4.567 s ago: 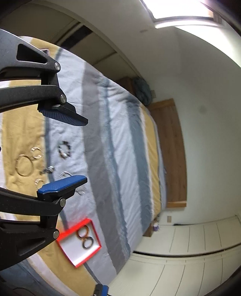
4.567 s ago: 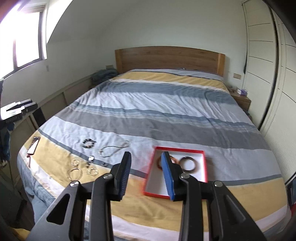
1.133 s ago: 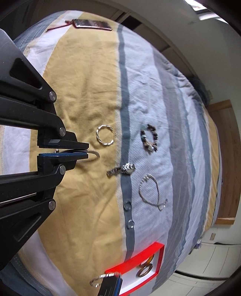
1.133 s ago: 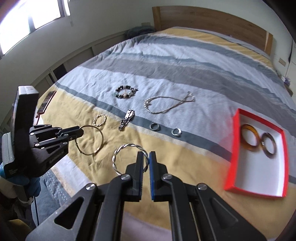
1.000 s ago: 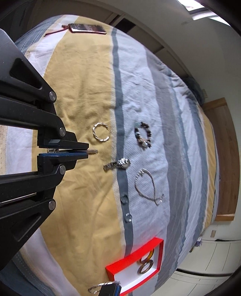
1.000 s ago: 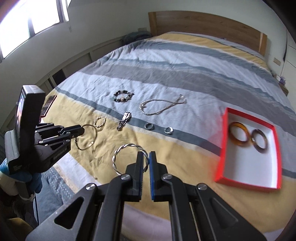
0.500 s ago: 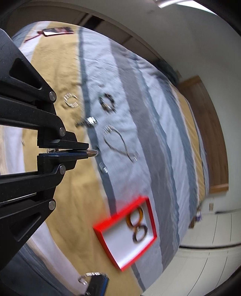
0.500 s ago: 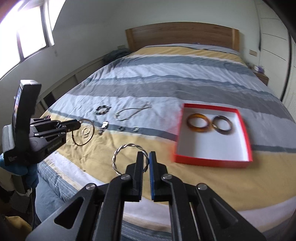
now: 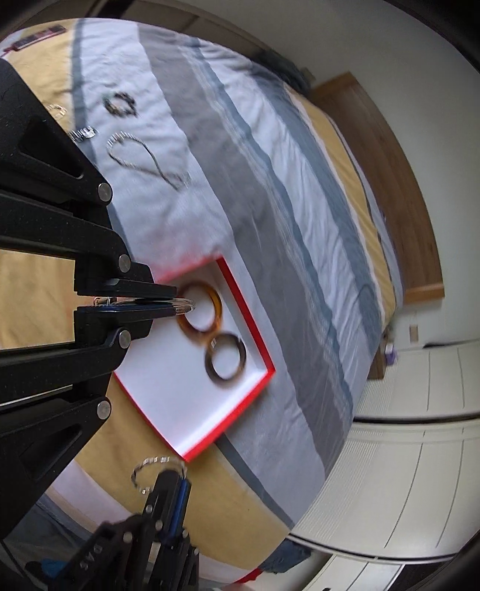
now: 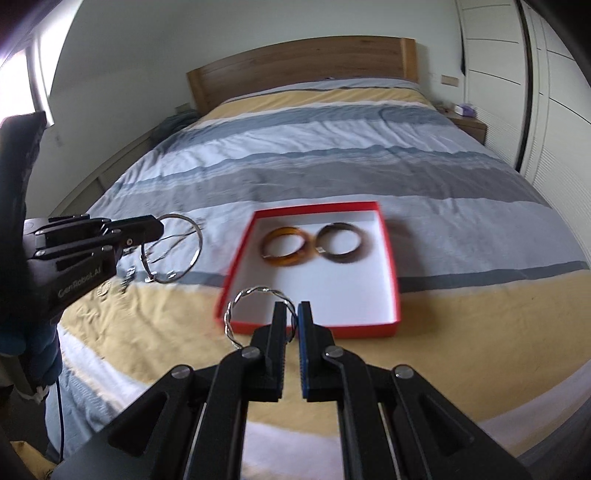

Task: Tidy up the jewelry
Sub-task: 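Carry both pieces into the red box and open both tools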

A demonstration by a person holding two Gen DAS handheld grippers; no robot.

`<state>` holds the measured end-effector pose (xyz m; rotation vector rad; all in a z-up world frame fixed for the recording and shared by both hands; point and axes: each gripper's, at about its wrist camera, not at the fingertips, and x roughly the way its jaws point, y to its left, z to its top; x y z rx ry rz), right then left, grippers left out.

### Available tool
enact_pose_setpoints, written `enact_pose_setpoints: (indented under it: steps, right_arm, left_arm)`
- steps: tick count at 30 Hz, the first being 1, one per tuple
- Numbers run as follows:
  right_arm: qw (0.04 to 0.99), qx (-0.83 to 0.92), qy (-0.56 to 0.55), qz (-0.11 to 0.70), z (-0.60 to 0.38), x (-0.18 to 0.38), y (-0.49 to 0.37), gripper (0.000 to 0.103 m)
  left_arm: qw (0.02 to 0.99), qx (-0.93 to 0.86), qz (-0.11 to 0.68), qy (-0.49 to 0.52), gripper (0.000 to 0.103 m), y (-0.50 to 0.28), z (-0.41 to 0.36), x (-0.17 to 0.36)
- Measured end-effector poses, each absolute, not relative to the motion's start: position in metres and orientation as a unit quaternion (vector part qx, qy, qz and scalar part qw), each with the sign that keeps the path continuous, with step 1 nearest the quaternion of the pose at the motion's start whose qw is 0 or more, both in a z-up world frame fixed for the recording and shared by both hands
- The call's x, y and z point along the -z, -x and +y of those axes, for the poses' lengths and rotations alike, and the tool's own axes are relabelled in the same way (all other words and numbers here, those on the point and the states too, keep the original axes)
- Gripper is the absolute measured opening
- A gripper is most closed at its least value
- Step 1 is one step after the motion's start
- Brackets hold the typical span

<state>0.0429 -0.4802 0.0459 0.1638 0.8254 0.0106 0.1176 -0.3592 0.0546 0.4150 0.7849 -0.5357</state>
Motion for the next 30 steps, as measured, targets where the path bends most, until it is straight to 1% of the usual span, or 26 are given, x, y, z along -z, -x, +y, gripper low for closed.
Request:
enact_pose_setpoints:
  steps: [6, 13, 21, 26, 30]
  right_arm:
    - [0.906, 0.008, -0.085, 0.415, -0.51, -0.025, -0.076, 0.005]
    - [0.896, 0.009, -0.084, 0.435, -0.527, 0.005, -0.107, 0.006]
    - [0.887, 0.005, -0.074, 0.456, -0.529, 0.027, -0.12, 0.005]
    - [0.88, 0.001, -0.068, 0.47, -0.526, 0.038, -0.124, 0.005]
    - [0.876, 0.0, -0.062, 0.479, -0.525, 0.043, -0.128, 0.005]
  left_arm:
    - [0.849, 0.278, 0.397, -0.209, 0.003, -0.139, -0.403, -0.028]
    - [0.836, 0.297, 0.424, -0.182, 0.003, -0.157, -0.422, -0.007]
    - [0.828, 0.272, 0.459, -0.174, 0.003, -0.173, -0.411, 0.029]
    - [0.831, 0.262, 0.459, -0.173, 0.003, -0.182, -0.403, 0.031]
    - [0.828, 0.249, 0.474, -0.164, 0.004, -0.191, -0.393, 0.04]
